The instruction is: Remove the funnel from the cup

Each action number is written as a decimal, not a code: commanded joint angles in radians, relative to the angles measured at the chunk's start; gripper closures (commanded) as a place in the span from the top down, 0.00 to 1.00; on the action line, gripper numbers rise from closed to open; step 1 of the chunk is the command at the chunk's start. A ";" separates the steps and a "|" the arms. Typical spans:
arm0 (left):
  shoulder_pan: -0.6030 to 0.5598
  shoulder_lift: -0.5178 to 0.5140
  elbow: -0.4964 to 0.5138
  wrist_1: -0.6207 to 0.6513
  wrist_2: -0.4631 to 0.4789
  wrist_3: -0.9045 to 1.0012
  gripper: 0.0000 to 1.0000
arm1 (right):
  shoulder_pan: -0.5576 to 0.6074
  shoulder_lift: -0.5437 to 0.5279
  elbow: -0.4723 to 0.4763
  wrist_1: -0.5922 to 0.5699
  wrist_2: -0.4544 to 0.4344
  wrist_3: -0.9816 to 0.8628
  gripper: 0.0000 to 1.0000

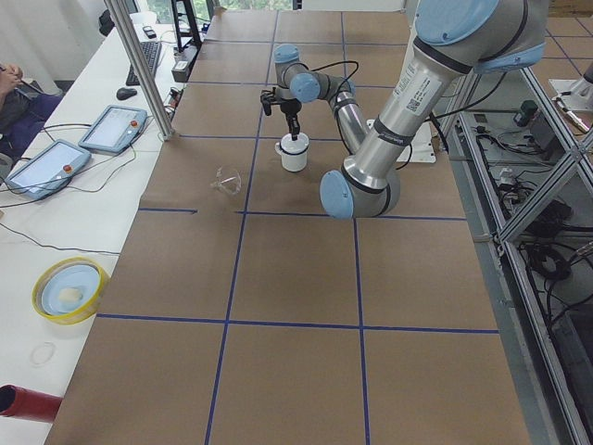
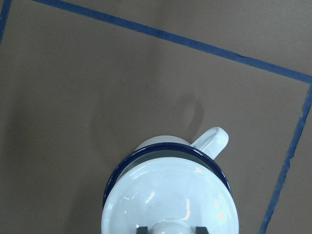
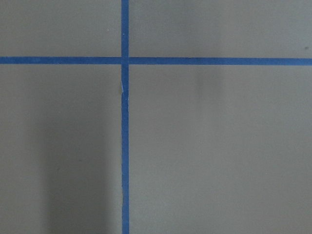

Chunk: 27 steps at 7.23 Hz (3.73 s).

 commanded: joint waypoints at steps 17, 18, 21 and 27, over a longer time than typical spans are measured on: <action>-0.883 0.626 0.078 -0.206 -0.248 1.422 1.00 | 0.000 0.000 0.000 0.000 0.000 0.000 1.00; -0.893 0.685 0.086 -0.209 -0.249 1.423 1.00 | 0.000 0.000 0.000 0.000 0.000 0.000 1.00; -0.923 0.723 0.129 -0.207 -0.252 1.427 1.00 | 0.000 0.000 0.000 0.000 0.000 0.000 1.00; -0.943 0.741 0.121 -0.197 -0.252 1.427 1.00 | 0.000 0.000 0.000 0.000 0.000 0.000 1.00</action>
